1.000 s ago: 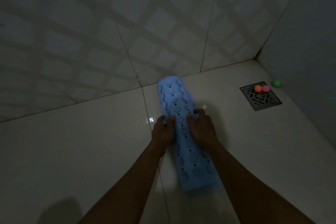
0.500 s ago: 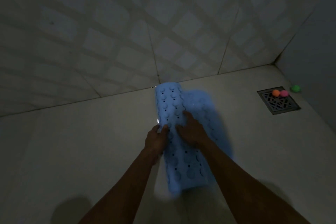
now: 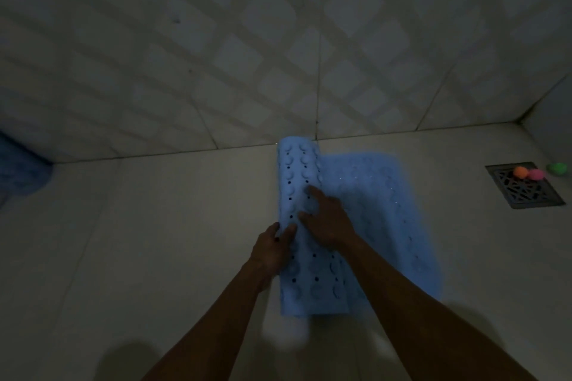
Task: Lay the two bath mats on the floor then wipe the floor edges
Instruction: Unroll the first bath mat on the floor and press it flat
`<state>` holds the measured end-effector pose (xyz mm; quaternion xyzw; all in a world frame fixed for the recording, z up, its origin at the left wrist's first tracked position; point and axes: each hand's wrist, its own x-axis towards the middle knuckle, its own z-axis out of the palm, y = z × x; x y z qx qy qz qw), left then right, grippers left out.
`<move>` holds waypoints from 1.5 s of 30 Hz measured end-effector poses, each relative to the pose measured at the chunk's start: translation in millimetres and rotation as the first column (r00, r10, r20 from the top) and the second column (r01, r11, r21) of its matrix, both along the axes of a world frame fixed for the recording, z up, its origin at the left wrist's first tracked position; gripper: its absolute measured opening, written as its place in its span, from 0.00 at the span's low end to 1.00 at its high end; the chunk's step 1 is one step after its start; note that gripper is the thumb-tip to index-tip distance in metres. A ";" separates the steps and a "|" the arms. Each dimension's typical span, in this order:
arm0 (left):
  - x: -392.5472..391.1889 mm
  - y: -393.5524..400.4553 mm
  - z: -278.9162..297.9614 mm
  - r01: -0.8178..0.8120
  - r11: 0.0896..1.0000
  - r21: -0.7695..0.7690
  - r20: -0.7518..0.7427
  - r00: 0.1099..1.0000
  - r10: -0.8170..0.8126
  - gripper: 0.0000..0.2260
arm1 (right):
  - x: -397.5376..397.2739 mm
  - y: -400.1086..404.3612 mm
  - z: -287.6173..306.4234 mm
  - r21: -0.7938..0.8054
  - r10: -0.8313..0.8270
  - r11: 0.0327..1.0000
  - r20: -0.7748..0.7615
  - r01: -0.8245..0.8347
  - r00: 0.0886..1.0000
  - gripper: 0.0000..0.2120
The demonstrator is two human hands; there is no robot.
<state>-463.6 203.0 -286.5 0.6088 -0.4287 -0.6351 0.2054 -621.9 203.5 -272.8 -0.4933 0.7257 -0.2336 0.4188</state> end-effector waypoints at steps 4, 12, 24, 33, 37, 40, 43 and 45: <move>11.5 7.0 4.1 -0.056 0.997 0.060 -0.062 0.996 0.060 0.18 | 18.4 -1.7 4.3 0.033 0.047 0.998 -0.066 -0.045 0.997 0.31; 31.4 12.1 -3.1 -0.077 0.997 -0.014 0.118 0.990 0.078 0.32 | 46.0 -13.2 1.9 0.073 0.018 0.997 -0.131 -0.008 0.991 0.34; 66.5 -3.3 5.3 -0.099 0.995 -0.012 0.235 0.967 0.099 0.30 | 73.6 -24.8 -20.0 -0.072 -0.117 0.991 -0.068 0.112 0.991 0.28; 91.1 -23.9 17.5 0.017 0.995 -0.101 0.324 0.946 0.017 0.29 | 108.5 -42.3 -4.8 -0.063 0.007 0.998 -0.032 -0.009 0.999 0.24; 109.8 -20.7 18.7 0.043 0.991 -0.129 0.337 0.942 0.003 0.32 | 108.8 -46.8 -4.8 -0.049 0.026 0.998 -0.110 -0.031 0.994 0.28; 124.7 -21.0 17.5 0.045 0.992 -0.114 0.302 0.953 -0.009 0.33 | 121.3 -48.0 -1.6 0.005 0.036 0.999 0.059 -0.037 0.998 0.29; 140.4 -26.6 12.7 0.021 0.993 -0.114 0.298 0.954 0.014 0.38 | 142.3 -47.6 -0.2 -0.043 0.031 0.999 0.112 -0.026 0.993 0.25; 152.4 -30.8 11.0 0.005 0.994 -0.110 0.315 0.949 0.030 0.35 | 157.1 -48.1 1.8 -0.049 0.016 0.999 0.095 -0.011 0.995 0.23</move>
